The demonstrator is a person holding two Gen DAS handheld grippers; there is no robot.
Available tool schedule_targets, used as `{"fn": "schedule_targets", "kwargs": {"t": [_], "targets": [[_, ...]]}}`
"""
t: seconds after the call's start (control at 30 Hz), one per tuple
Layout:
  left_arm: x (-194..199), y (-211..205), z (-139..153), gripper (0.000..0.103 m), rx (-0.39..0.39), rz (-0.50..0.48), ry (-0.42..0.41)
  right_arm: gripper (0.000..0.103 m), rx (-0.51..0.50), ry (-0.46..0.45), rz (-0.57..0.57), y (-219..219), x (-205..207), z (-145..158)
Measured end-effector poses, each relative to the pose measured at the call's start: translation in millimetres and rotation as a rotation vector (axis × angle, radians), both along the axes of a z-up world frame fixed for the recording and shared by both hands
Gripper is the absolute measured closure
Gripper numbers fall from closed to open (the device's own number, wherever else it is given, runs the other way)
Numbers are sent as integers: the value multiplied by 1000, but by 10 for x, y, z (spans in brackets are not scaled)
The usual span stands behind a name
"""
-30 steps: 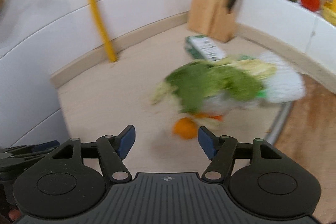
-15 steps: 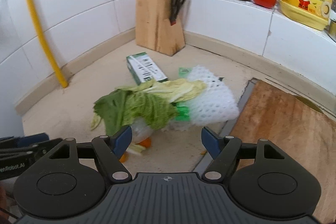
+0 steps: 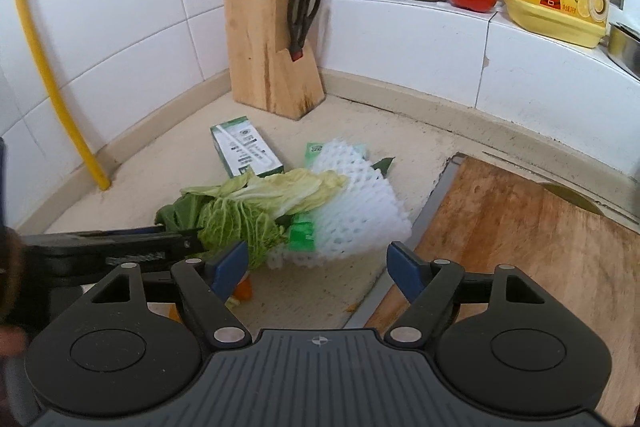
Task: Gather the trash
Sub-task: 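Close the left tool on a green bok choy leaf while the right reaches toward cabbage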
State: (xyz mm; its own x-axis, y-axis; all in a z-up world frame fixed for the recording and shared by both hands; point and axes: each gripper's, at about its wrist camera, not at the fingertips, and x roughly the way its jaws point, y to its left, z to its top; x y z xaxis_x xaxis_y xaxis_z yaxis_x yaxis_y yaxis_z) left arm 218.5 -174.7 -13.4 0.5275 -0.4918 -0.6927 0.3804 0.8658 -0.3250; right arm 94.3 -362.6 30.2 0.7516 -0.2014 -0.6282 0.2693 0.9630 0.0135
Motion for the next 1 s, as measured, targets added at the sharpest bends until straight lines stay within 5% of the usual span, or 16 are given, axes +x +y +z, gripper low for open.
{"fn": "schedule_targets", "kwargs": {"t": [0.03,0.13,0.37,0.63,0.73,0.8,0.93,1.0], "targets": [[-42,61,-3,92,-2,-4,4,22,1,0,4,-10,-1,-1],[-216,258,7,95,24,-22,1,26,10,1,22,-16,7,-16],[-469,705,-4,93,65,-2,16,31,18,41,115,124,75,-93],[-290,760,23,36,35,22,-50,20,-28,40,163,248,87,-64],[-126,605,-46,31,72,14,-71,19,-28,32,169,243,74,-46],[-26,484,-139,37,134,30,-75,19,-28,33,172,239,83,-44],[29,455,-293,96,160,29,16,18,-47,28,181,239,115,-7],[-51,538,-280,98,130,20,23,17,-59,21,191,242,122,24]]}}
